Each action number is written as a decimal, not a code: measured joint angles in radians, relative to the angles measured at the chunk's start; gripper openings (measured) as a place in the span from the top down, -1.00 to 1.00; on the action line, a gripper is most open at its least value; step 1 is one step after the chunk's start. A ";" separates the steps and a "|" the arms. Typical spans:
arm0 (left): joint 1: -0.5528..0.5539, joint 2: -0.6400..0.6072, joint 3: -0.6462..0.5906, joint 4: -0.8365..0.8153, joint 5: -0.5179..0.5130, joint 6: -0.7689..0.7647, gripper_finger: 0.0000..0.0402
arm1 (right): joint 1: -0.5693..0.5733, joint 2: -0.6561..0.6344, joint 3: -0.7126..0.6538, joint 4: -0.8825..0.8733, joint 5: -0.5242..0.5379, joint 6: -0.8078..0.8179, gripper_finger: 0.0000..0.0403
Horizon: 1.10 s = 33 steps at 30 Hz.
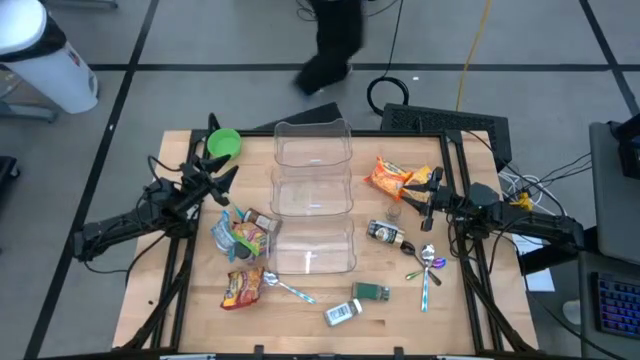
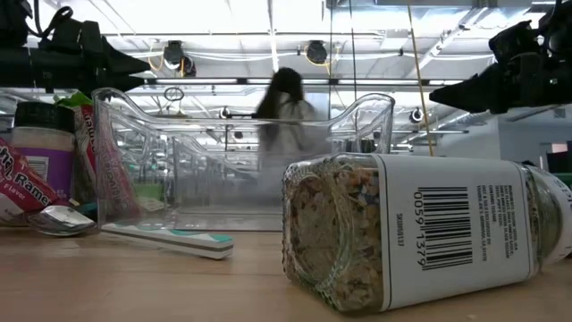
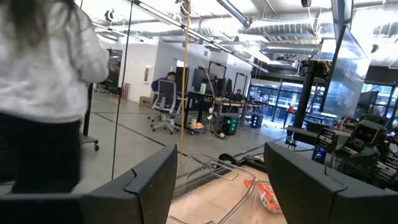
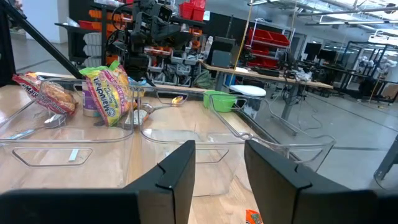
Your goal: Pick & Place Food Item
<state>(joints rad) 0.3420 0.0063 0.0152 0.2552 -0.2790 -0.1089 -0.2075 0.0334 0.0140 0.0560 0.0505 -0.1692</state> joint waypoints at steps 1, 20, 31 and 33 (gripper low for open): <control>0.000 0.000 0.000 0.000 0.000 0.000 -0.24 | 0.000 0.000 0.000 0.000 0.000 0.000 0.35; 0.000 0.000 0.000 0.000 0.000 0.000 -0.24 | 0.000 0.000 0.000 0.060 0.000 0.152 0.35; 0.000 0.000 0.000 0.000 0.000 0.000 -0.24 | 0.000 0.000 0.000 0.067 0.000 0.184 0.36; 0.000 0.000 0.000 0.000 0.000 0.000 -0.24 | 0.000 0.000 0.000 0.067 0.000 0.184 0.35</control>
<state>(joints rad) 0.3420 0.0063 0.0151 0.2554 -0.2793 -0.1089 -0.2077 0.0330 0.0142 0.1226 0.0509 0.0151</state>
